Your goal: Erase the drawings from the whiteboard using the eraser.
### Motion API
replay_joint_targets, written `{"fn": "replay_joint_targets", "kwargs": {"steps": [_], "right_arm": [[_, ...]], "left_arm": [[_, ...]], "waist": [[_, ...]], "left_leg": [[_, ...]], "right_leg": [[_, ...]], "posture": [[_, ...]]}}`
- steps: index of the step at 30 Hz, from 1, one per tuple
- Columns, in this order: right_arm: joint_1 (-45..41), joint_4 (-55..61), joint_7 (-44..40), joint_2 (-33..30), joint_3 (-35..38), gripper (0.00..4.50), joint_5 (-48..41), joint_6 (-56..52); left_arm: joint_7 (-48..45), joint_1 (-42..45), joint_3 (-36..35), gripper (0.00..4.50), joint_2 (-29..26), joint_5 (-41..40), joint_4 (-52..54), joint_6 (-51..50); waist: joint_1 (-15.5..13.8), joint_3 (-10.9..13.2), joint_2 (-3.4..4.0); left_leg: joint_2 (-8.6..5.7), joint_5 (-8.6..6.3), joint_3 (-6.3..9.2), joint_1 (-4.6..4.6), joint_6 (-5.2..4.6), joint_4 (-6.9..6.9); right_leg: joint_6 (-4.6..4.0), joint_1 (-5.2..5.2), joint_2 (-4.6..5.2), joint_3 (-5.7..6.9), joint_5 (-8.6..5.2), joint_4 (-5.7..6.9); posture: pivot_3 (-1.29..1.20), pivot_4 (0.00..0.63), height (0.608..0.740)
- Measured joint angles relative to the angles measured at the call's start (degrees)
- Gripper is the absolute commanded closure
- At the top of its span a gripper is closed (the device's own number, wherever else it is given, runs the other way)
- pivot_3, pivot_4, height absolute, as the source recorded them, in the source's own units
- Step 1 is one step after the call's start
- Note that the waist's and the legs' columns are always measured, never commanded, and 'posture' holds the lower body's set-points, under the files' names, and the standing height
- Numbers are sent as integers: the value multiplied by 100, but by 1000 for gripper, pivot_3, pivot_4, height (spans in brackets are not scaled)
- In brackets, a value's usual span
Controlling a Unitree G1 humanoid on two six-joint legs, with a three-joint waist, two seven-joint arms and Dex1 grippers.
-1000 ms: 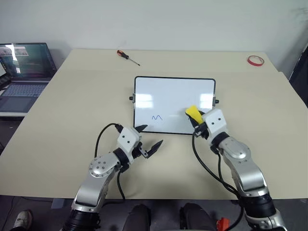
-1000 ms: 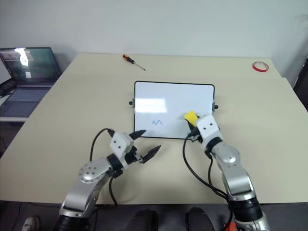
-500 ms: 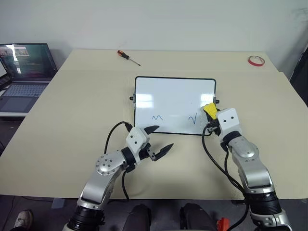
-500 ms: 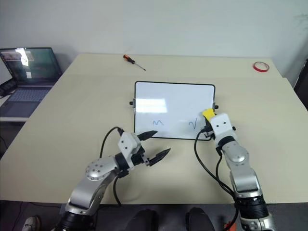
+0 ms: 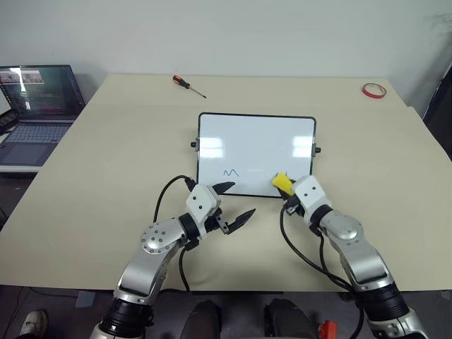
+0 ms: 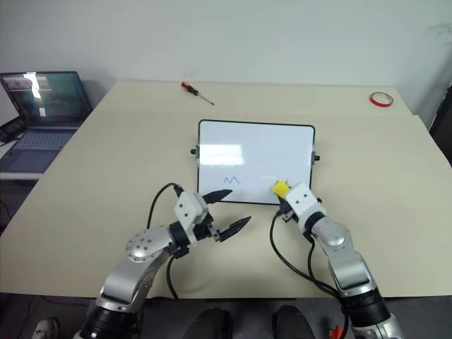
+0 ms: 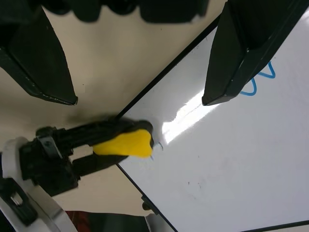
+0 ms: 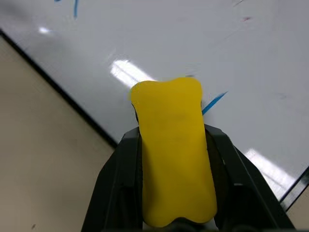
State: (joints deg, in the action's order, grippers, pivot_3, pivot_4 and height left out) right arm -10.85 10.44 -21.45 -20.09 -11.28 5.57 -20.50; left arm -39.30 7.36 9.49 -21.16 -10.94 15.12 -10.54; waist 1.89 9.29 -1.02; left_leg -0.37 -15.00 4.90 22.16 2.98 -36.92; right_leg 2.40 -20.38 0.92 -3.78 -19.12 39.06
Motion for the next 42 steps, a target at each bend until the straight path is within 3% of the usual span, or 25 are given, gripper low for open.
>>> {"fn": "replay_joint_targets", "kwargs": {"steps": [2, 13, 29, 42], "right_arm": [[9, -12, 42, -1, 7, 3190, 4, -34], [-314, -199, 1036, 13, 572, 3190, 325, 119], [204, -87, -21, -239, -42, 3190, 237, 484], [-1039, -1140, 679, 161, -20, 3190, 575, 1015]], "left_arm": [[0, 1, -2, 0, -3, 0, 0, 1], [-14, 145, -2, 0, 9, 0, -42, 1], [-9, 95, 11, 0, 3, 5, -122, 90], [41, 107, 18, 0, 24, 58, -128, 98]], "waist": [[-2, 1, -1], [-7, 1, -2], [32, 3, -3], [30, 5, -3]], "left_leg": [[-1, -1, 4, -37, 0, 3], [-4, 0, 6, -31, -1, 4], [-2, 0, 3, -31, -1, 6], [-2, 0, 4, -29, -1, 5]], "right_leg": [[1, 36, 0, -3, -1, -5], [7, 29, 0, -6, 4, -3], [8, 28, 0, -9, 4, -4], [7, 25, 0, -9, 5, -3]], "posture": [[0, 150, 740], [0, 150, 740], [0, 150, 740], [0, 150, 740]]}}
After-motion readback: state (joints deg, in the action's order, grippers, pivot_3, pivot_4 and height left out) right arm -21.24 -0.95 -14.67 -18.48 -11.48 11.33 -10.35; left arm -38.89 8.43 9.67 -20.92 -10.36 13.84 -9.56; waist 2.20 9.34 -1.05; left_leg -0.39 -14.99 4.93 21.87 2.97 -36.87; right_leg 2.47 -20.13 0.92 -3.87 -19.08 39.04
